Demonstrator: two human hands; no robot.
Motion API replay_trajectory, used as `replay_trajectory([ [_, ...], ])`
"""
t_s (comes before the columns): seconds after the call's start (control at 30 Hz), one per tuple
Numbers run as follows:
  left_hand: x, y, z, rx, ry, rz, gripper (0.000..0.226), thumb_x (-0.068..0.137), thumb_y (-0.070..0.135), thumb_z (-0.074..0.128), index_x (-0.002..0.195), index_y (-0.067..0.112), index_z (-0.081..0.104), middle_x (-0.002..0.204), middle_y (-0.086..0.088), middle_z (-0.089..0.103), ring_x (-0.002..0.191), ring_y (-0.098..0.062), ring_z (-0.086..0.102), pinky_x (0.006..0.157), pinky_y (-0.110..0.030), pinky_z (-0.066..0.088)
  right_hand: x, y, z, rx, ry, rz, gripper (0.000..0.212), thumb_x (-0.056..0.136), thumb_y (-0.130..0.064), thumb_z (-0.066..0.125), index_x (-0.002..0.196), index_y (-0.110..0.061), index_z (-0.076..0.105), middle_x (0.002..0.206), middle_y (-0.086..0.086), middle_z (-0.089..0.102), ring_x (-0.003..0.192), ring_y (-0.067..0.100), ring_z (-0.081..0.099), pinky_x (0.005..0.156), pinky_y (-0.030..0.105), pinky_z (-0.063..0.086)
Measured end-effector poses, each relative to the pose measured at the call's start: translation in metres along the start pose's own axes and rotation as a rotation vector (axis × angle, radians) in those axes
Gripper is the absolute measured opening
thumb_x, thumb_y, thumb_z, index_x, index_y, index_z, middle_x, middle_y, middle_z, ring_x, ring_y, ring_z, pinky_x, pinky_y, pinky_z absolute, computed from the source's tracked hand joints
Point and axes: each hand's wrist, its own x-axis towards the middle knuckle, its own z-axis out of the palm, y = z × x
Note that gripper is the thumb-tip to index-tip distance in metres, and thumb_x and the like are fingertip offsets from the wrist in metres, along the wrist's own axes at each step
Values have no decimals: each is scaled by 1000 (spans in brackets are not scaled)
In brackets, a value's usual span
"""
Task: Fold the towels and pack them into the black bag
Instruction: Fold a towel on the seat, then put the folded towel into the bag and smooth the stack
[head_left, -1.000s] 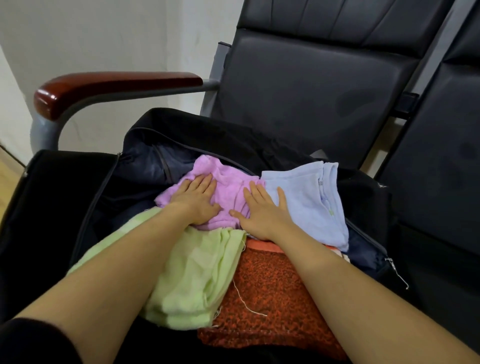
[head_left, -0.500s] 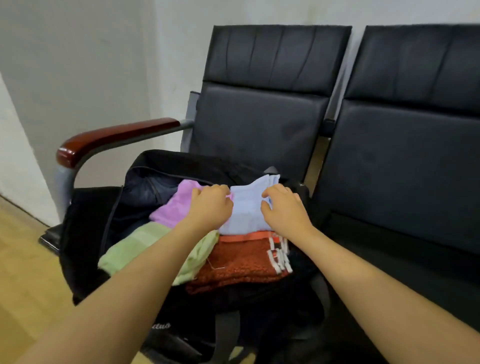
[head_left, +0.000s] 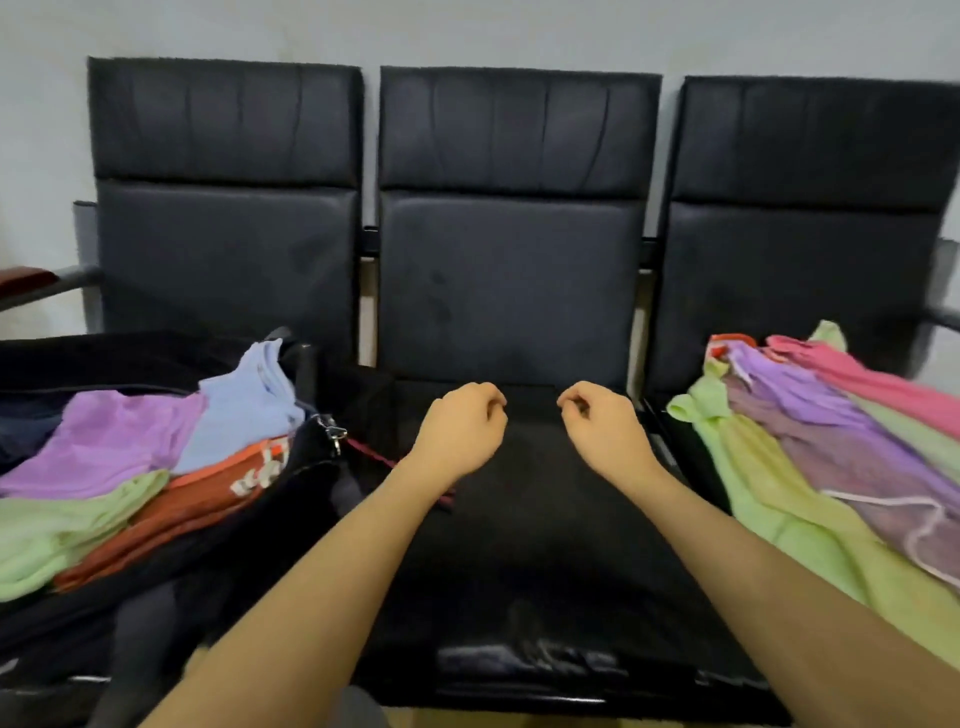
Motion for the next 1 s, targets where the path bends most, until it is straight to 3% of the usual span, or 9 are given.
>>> replay_trajectory([
  [0.17,16,87,76,-134,-135,84,27,96,19,43,114,16,63,109,-1,63,95,-20,60,87,-38,50,-16,90,-65,-7,118,181,18,89,-10,50,95,-13,66,93,6,66,90,26,60,76,33,44],
  [0.3,24,147,133,-224,-250,148,27,96,18,43,114,15,63,106,-6,65,94,-27,61,83,-40,52,-25,155,-100,-50,196,271,19,87,-8,50,96,-6,66,101,14,67,97,31,60,84,37,46],
  [0.43,35,189,183,-231,-352,180,29,95,16,42,115,13,63,113,-8,64,100,-27,60,87,-41,50,-37,207,-126,-216,194,343,24,85,-9,51,105,-4,63,109,15,63,100,33,57,85,40,47],
  [0.53,43,211,215,-232,-393,211,29,94,14,43,116,11,63,118,-8,63,105,-27,58,92,-40,48,-45,239,-139,-419,226,425,37,83,-8,53,118,1,53,119,21,52,110,38,47,91,43,36],
  [0.73,60,236,261,-164,-484,309,42,92,7,46,133,12,49,132,-11,53,119,-31,49,98,-44,42,-43,272,-150,-589,217,620,62,85,-34,63,130,1,38,131,20,44,125,36,37,102,42,26],
  [0.87,70,247,272,-144,-514,323,64,92,10,47,148,29,22,145,-9,41,126,-34,43,100,-48,38,-35,281,-151,-629,168,570,42,89,-32,54,124,-11,54,123,13,56,118,33,45,101,42,25],
  [1.0,81,251,268,-194,-496,342,70,92,16,47,143,47,10,124,-11,52,107,-37,52,93,-53,41,-29,278,-156,-543,399,421,32,93,-28,41,114,-16,61,110,6,62,107,28,52,90,38,21],
])
